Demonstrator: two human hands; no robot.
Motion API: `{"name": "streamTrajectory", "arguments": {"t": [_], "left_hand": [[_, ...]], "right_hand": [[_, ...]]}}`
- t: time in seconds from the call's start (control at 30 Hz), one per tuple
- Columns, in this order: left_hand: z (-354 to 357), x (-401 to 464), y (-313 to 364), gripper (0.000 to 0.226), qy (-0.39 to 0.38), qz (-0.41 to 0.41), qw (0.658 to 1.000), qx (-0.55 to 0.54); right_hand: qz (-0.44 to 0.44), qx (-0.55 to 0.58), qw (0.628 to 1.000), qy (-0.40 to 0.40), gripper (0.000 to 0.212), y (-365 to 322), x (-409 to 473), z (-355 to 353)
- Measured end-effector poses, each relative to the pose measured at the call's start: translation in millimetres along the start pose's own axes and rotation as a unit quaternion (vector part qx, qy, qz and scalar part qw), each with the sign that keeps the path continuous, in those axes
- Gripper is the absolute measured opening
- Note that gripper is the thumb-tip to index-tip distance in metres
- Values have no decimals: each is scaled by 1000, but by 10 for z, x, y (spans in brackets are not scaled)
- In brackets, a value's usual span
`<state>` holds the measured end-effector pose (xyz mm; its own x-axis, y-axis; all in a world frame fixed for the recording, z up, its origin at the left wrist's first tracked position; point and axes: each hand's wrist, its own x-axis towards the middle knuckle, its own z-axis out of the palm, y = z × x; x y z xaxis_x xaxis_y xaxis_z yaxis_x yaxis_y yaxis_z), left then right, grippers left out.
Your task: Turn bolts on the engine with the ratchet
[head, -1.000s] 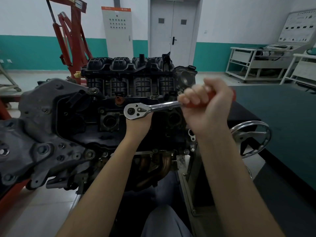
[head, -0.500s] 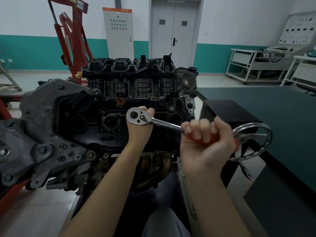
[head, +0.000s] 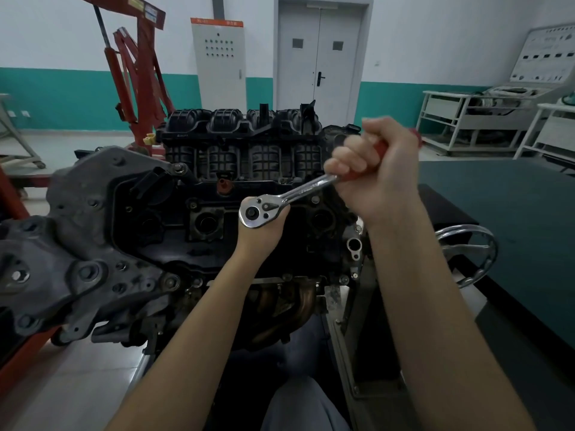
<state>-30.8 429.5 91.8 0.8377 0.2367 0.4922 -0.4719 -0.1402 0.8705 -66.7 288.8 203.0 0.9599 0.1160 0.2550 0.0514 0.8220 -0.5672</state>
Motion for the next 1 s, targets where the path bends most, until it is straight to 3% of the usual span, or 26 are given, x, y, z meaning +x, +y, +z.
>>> {"name": "streamTrajectory", "arguments": {"t": [0.13, 0.27, 0.43, 0.7, 0.87, 1.0], "left_hand": [[5, -26, -6, 53, 29, 20, 999, -24], [65, -50, 27, 56, 47, 17, 997, -52], [32, -10, -7, 57, 17, 34, 999, -33], [22, -7, 15, 62, -10, 12, 1000, -15], [-9, -15, -21, 52, 27, 5, 999, -38], [21, -29, 6, 56, 55, 19, 997, -57]], "right_hand": [[-108, 91, 988, 54, 34, 290, -469, -219], [-137, 156, 973, 96, 41, 510, -776, -321], [-115, 94, 987, 54, 34, 318, -567, -253], [21, -5, 1000, 10, 40, -39, 103, 61], [-88, 72, 993, 42, 36, 244, -327, -142], [-150, 143, 976, 69, 34, 573, -735, -279]]}}
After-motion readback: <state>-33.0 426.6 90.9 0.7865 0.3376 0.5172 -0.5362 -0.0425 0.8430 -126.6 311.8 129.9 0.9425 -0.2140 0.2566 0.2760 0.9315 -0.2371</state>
